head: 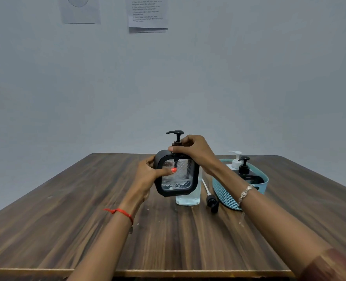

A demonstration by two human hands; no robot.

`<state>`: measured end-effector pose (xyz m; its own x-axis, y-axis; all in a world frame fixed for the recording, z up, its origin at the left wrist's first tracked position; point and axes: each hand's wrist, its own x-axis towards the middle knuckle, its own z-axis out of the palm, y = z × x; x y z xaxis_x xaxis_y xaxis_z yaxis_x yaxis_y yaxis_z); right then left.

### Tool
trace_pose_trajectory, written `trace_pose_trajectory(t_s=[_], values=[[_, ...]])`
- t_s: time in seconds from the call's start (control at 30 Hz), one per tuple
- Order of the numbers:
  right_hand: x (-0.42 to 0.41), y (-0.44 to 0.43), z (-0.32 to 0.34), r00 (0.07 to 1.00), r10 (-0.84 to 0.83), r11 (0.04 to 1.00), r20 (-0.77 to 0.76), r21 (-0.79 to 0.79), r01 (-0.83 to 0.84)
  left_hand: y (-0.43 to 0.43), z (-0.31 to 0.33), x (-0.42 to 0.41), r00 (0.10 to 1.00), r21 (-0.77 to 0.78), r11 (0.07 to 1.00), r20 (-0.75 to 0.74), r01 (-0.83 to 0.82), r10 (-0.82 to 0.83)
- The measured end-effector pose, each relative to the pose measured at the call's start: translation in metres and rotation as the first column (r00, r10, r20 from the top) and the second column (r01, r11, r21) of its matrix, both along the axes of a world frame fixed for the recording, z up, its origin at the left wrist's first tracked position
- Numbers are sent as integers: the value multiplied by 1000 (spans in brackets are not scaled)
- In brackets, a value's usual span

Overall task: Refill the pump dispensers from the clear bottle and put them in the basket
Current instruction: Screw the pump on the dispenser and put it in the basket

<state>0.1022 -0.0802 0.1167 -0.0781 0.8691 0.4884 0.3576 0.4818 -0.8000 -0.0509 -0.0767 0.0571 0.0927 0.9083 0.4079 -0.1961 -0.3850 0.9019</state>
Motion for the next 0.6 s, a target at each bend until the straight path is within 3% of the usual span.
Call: trace_pose_trajectory(t_s=[0.1, 0.3, 0.4, 0.6], values=[[7, -3, 2, 993, 120, 991, -18, -49, -121, 0, 1, -1, 1000, 3, 1000, -23, 0, 0], [-2, -4, -1, 999, -42, 997, -15, 62, 43, -4, 1, 7, 999, -2, 999, 10, -35, 35], [2, -8, 1, 999, -33, 996, -30, 83, 36, -7, 2, 12, 999, -2, 999, 13, -33, 33], [54, -10, 12, 990, 142, 987, -19, -71, -143, -11, 25, 34, 999, 37, 999, 36, -31, 29]])
